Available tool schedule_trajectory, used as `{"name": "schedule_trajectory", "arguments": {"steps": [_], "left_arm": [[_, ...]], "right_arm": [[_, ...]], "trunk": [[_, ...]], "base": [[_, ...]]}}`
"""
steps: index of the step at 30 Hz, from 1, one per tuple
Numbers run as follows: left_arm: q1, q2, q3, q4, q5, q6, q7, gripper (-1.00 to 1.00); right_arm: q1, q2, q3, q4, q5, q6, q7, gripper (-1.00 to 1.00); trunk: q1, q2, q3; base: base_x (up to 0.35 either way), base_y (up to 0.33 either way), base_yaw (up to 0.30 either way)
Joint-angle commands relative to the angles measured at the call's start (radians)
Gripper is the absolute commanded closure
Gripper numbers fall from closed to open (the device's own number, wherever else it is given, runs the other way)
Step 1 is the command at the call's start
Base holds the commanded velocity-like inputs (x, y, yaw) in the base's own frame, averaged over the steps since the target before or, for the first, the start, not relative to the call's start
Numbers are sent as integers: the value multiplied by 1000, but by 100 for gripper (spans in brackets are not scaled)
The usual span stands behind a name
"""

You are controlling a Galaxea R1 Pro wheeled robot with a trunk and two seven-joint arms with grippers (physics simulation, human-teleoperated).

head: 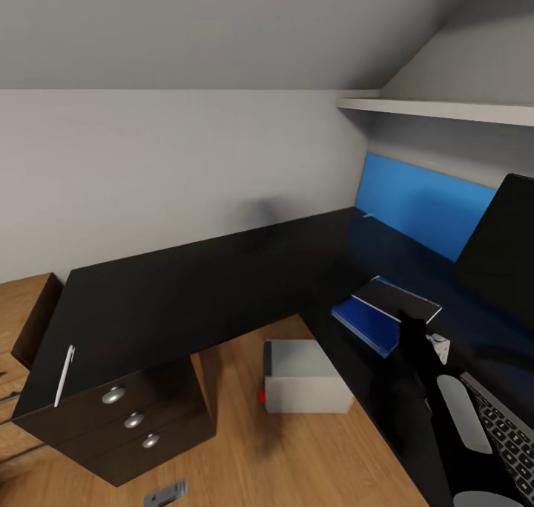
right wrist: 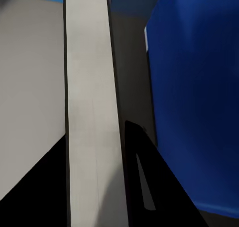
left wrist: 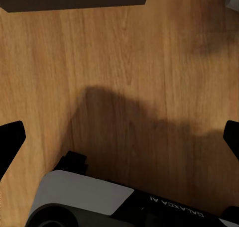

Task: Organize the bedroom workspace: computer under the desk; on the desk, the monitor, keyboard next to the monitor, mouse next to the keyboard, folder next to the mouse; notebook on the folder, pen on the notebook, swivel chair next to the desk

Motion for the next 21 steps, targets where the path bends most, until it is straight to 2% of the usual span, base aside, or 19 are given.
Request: {"name": "schedule_trajectory", "arguments": {"steps": [1, 16, 21], "left_arm": [[0, 0, -1, -2, 8, 3, 7, -100], [0, 0, -2, -2, 8, 3, 7, -100], [0, 0, -2, -2, 8, 3, 7, -100]], "right_arm": [[0, 0, -1, -1, -8, 5, -6, 100], [0, 0, -1, 1, -7, 5, -6, 100], [0, 1, -1, 1, -7, 5, -7, 100]], "trunk": [[0, 0, -1], [0, 0, -1], [0, 0, -1]], "base": [[147, 114, 0], [28, 20, 0], [116, 56, 0]]}}
